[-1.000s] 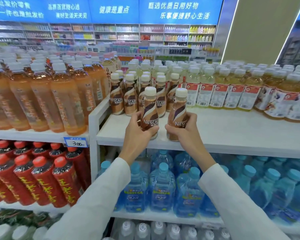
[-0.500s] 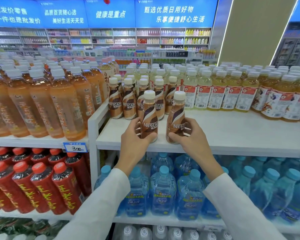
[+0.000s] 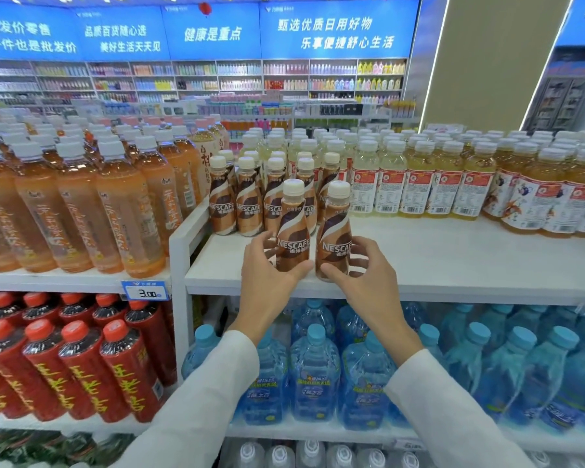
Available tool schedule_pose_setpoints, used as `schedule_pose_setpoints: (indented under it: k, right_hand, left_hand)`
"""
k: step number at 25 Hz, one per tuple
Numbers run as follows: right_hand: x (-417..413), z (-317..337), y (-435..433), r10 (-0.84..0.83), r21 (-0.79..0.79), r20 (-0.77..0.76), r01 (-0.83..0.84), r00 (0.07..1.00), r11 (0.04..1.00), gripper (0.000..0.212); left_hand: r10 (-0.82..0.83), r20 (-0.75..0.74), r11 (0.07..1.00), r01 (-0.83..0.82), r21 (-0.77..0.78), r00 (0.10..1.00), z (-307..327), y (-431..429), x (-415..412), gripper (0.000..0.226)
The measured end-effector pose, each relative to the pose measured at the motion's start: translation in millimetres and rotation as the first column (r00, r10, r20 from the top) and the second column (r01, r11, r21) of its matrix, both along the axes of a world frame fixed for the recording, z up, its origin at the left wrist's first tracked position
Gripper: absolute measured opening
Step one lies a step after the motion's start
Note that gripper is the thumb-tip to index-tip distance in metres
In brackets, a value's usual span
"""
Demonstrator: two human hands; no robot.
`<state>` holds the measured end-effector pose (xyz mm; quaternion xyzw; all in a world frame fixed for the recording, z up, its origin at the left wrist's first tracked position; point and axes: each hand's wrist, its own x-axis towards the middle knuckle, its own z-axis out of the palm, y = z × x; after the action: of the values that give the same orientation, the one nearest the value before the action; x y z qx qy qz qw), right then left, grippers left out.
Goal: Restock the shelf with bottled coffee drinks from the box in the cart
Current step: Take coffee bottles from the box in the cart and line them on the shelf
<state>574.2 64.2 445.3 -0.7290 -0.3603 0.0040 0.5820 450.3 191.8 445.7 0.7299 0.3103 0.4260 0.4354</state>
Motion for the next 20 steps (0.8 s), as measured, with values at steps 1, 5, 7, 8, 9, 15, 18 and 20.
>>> schedule_pose_setpoints:
  k: [1,5,7,8,9,15,18,20]
  right_hand:
    - [0,1,1,-0.014,-0.005,0.005,0.014,1.0,1.0,0.062]
    - [16,8,19,-0.096,-0.07,0.042,0.099,0.994,0.993,0.058]
    - [32,14,34,-0.114,-0.114,0.059,0.12,0.992,0.986,0.056]
    - [40,16,42,-0.11,-0.128,0.057,0.117,0.992,0.985,0.056]
    - [49,19,50,-0.1,-0.136,0.047,0.106,0.994,0.985,0.057]
    - [77,27,87,-0.056,-0.149,0.028,0.059,0.998,0.987,0.063]
    - [81,23,92,-0.05,-0.126,0.03,0.053,0.998,0.991,0.062]
    - [82,21,94,-0.053,-0.117,0.04,0.057,0.998,0.991,0.062]
  left_hand:
    - [0.048,0.011,0.999,-0.048,0.011,0.999,0,-2,1,0.079]
    - [0.127,-0.014,0.991,-0.127,0.033,0.992,3,-3,1,0.06]
    - [0.161,-0.038,0.987,-0.16,0.025,0.986,6,4,-1,0.056]
    - [0.183,-0.046,0.983,-0.182,0.015,0.982,7,9,-1,0.054]
    - [0.204,-0.054,0.979,-0.204,0.002,0.977,9,14,-3,0.054]
    - [0.35,-0.11,0.937,-0.347,0.051,0.93,15,49,-15,0.056]
    - [0.412,-0.153,0.911,-0.404,0.084,0.898,17,62,-18,0.053]
    - [0.439,-0.17,0.899,-0.431,0.081,0.882,19,67,-17,0.05]
